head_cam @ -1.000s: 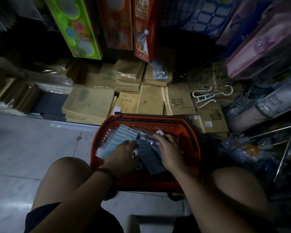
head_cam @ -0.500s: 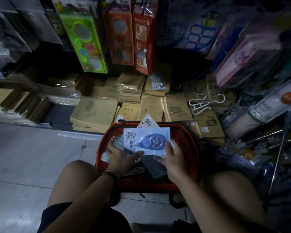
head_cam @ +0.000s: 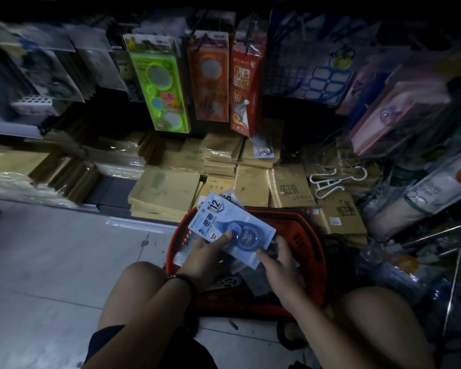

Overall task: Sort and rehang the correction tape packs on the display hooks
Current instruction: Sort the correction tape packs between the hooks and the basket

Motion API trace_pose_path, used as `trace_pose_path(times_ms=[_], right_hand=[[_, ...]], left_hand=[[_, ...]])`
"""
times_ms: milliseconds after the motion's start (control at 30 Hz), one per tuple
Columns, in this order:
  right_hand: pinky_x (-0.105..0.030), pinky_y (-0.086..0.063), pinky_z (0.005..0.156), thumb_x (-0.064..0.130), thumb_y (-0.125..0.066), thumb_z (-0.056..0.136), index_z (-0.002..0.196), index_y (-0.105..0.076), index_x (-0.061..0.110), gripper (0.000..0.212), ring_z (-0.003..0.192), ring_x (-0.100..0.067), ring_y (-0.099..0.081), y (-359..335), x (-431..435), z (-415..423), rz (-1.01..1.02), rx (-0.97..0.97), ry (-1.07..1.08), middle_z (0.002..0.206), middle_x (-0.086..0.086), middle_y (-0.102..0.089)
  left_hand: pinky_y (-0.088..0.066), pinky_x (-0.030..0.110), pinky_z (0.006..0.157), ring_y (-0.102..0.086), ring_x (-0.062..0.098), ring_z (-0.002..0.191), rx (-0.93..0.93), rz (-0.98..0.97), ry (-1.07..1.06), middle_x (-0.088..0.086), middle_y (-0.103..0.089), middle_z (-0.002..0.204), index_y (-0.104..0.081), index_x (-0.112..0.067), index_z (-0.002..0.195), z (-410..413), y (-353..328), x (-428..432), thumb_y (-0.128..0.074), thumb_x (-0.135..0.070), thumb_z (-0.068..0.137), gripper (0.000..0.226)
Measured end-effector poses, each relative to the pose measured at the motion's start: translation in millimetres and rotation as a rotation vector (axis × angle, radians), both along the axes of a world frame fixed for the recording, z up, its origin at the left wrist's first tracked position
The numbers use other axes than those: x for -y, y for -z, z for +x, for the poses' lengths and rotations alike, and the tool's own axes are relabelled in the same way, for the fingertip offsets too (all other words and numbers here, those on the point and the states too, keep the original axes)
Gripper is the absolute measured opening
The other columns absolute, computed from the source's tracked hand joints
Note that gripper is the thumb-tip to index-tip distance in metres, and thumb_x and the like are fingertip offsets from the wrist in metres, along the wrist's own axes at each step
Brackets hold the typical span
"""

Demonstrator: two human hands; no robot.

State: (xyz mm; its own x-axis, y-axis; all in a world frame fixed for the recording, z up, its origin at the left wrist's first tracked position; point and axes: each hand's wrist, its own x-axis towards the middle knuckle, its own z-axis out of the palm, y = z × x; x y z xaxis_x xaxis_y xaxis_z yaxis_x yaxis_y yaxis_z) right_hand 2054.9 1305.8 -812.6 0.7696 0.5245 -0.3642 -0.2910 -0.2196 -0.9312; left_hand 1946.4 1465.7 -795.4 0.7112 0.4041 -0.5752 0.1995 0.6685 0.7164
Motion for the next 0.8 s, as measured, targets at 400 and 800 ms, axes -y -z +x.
trace_pose_path(times_ms=[400, 800], right_hand=[[-0.027, -0.032, 0.119, 0.04, -0.07, 0.088, 0.163, -0.02, 0.037, 0.09, 0.15, -0.007, -0.023, -118, 14, 19, -0.32, 1.122, -0.608, 0.162, 0.02, -0.022], [-0.028, -0.034, 0.121, 0.049, -0.072, 0.094, 0.168, -0.017, 0.035, 0.092, 0.15, -0.009, -0.029, -282, 34, 84, -0.334, 1.2, -0.18, 0.164, 0.017, -0.025]], left_hand=[[-0.066, 0.047, 0.083, -0.078, 0.033, 0.11, 0.139, 0.313, 0.137, 0.01, -0.078, 0.125, -0.071, -0.026, 0.125, 3, -81, 7, -0.089, -0.039, 0.086, 0.045], [-0.065, 0.039, 0.076, -0.08, 0.03, 0.099, 0.445, 0.543, 0.291, 0.014, -0.078, 0.122, -0.07, -0.023, 0.132, 86, -242, 1, -0.082, -0.025, 0.092, 0.042]])
